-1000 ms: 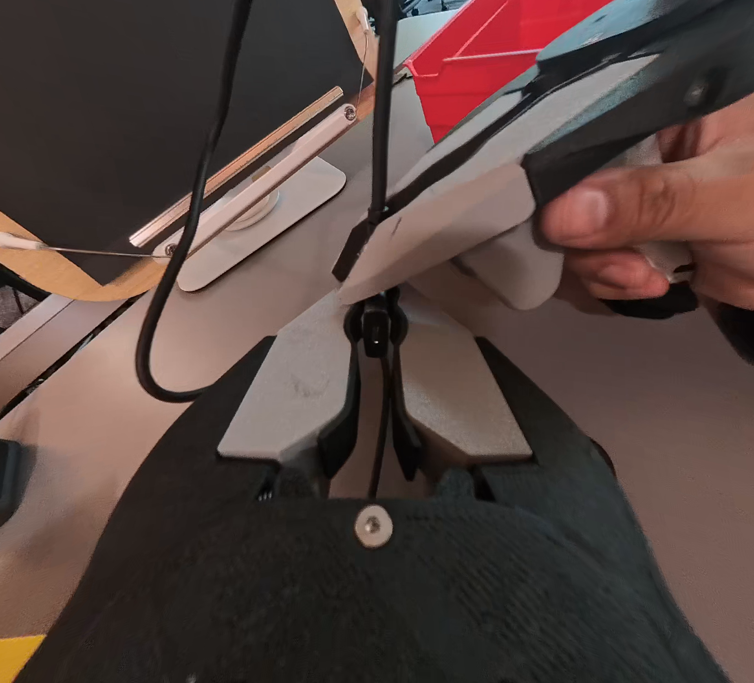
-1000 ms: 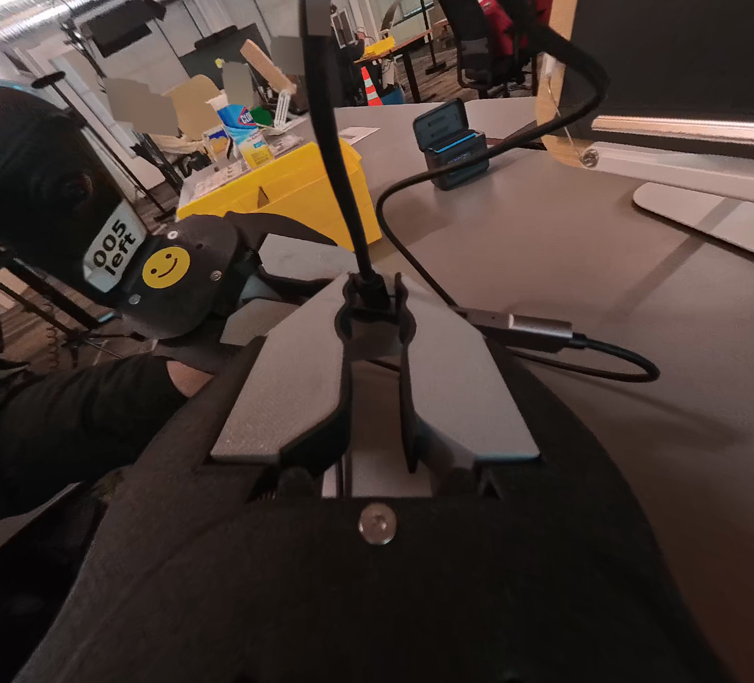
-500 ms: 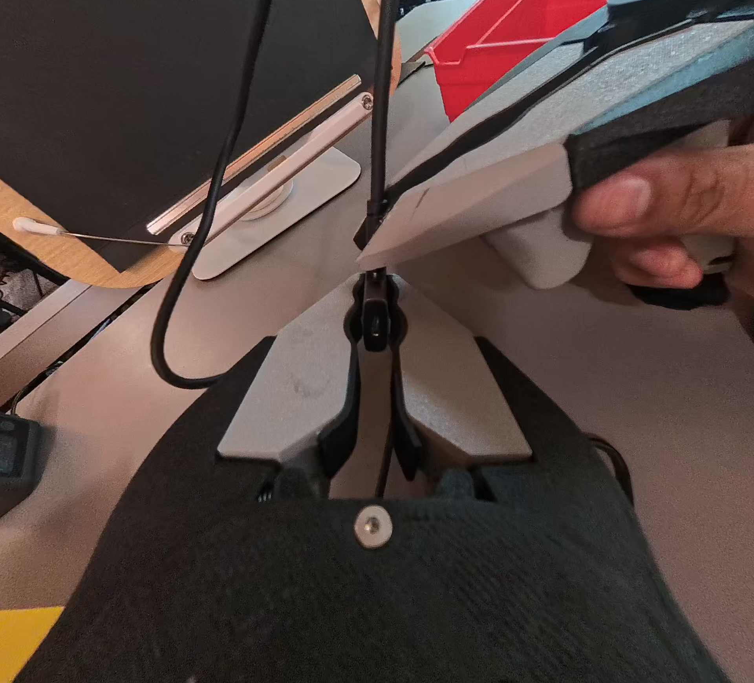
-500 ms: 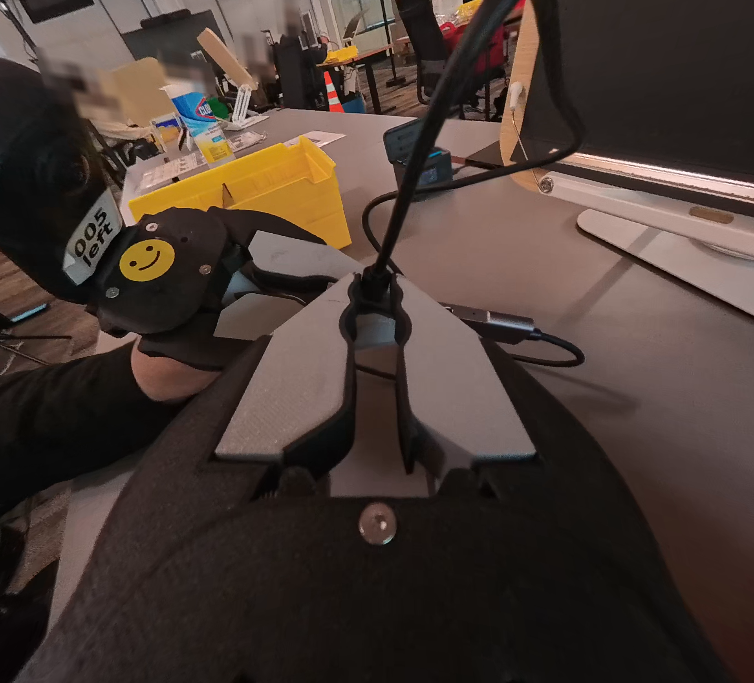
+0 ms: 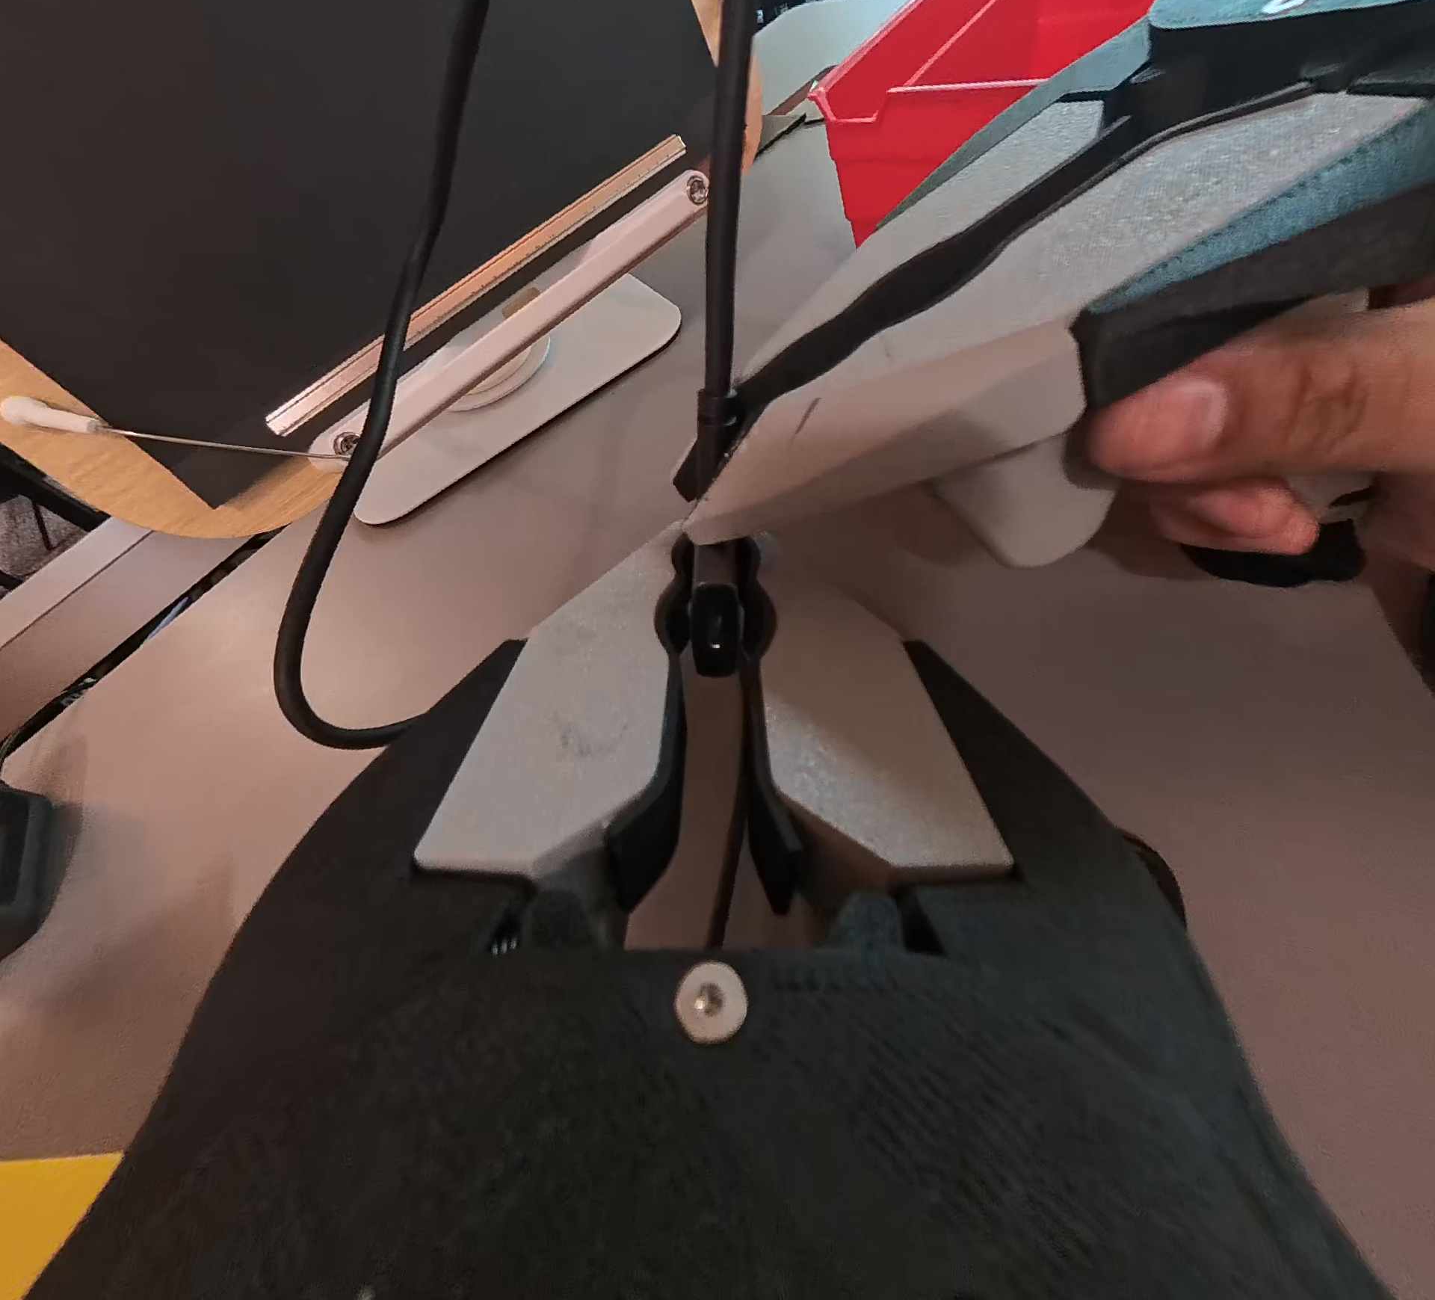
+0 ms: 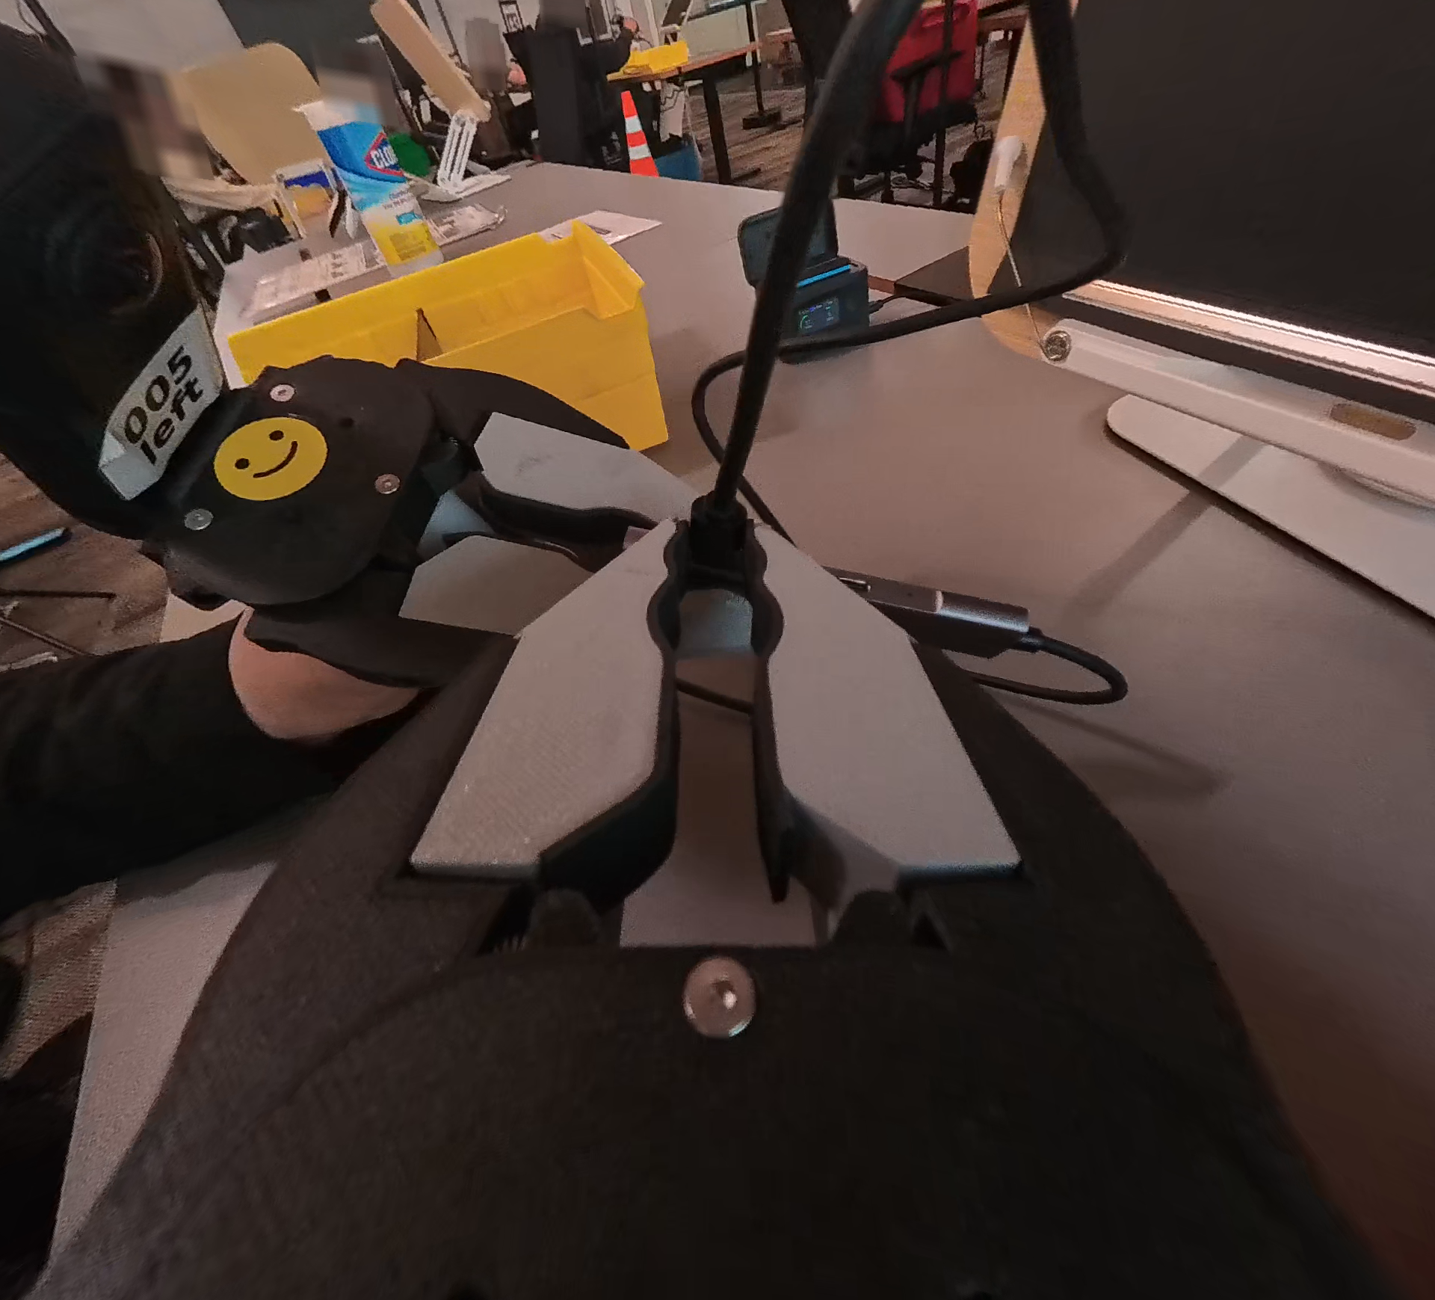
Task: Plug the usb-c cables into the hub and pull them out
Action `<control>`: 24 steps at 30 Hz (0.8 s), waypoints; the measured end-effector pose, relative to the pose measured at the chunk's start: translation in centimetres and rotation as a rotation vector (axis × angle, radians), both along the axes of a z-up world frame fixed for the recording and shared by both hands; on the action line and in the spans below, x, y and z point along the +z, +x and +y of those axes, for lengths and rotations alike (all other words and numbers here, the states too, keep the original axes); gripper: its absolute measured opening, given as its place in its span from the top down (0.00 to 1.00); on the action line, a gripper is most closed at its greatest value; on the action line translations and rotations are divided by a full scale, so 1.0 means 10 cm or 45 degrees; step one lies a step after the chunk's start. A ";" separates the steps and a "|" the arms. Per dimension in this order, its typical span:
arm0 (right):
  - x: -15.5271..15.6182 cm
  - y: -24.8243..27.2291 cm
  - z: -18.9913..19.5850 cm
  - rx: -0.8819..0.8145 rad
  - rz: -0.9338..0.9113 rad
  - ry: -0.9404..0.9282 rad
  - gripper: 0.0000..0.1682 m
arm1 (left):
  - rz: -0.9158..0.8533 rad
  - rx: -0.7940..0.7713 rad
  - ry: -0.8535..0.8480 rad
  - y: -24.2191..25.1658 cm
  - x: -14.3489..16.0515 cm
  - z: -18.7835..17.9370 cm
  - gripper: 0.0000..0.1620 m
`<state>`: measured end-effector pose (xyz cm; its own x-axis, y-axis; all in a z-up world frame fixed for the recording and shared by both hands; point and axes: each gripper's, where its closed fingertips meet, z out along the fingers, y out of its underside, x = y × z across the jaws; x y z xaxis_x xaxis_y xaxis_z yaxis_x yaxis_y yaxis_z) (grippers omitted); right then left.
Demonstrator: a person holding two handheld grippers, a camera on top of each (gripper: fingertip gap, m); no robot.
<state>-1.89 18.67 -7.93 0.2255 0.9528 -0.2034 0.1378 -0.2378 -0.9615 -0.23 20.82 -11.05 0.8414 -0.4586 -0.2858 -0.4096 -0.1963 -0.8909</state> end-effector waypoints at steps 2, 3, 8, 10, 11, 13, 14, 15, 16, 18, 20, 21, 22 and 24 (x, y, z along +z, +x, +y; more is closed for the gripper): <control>-0.01 -0.01 0.00 0.011 0.011 -0.026 0.94 | 0.009 -0.005 0.005 -0.01 -0.01 0.00 0.96; -0.01 -0.01 -0.01 0.017 0.017 -0.041 0.94 | 0.015 -0.006 0.010 -0.01 -0.01 0.00 0.96; 0.00 -0.03 -0.02 0.019 0.039 -0.013 0.94 | 0.068 0.001 0.054 -0.01 0.01 0.00 0.96; -0.01 -0.03 -0.03 0.004 0.024 0.022 0.94 | 0.059 -0.007 0.061 0.00 0.02 0.00 0.96; -0.02 -0.04 -0.03 -0.001 0.011 0.024 0.94 | 0.049 -0.010 0.052 0.00 0.01 0.01 0.96; -0.02 -0.04 -0.03 -0.002 0.019 0.002 0.94 | 0.042 -0.009 0.059 0.00 0.01 0.02 0.96; -0.02 -0.04 -0.03 0.002 0.027 -0.021 0.94 | 0.049 -0.008 0.064 0.00 0.01 0.02 0.96; -0.02 -0.04 -0.03 0.009 0.031 -0.045 0.94 | 0.061 -0.007 0.063 0.00 0.00 0.02 0.96; -0.03 -0.03 -0.03 0.018 0.033 -0.062 0.94 | 0.074 -0.006 0.060 0.00 0.00 0.01 0.96; 0.00 -0.04 -0.05 0.035 0.055 -0.076 0.94 | 0.086 -0.001 0.063 -0.01 0.02 0.00 0.96; 0.03 -0.04 -0.08 0.050 0.076 -0.090 0.94 | 0.071 0.008 0.049 -0.01 0.04 -0.03 0.96; 0.04 -0.04 -0.09 0.055 0.086 -0.090 0.94 | 0.072 0.012 0.053 -0.01 0.06 -0.03 0.96; 0.06 -0.04 -0.10 0.056 0.099 -0.084 0.94 | 0.078 0.015 0.060 -0.01 0.07 -0.04 0.96; 0.05 -0.04 -0.09 0.038 0.093 -0.084 0.93 | 0.108 0.012 0.050 0.02 0.04 -0.04 0.96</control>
<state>-2.33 17.74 -7.48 0.1798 0.9428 -0.2806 0.0759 -0.2977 -0.9516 -0.08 20.39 -10.62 0.8179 -0.4375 -0.3737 -0.4819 -0.1660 -0.8604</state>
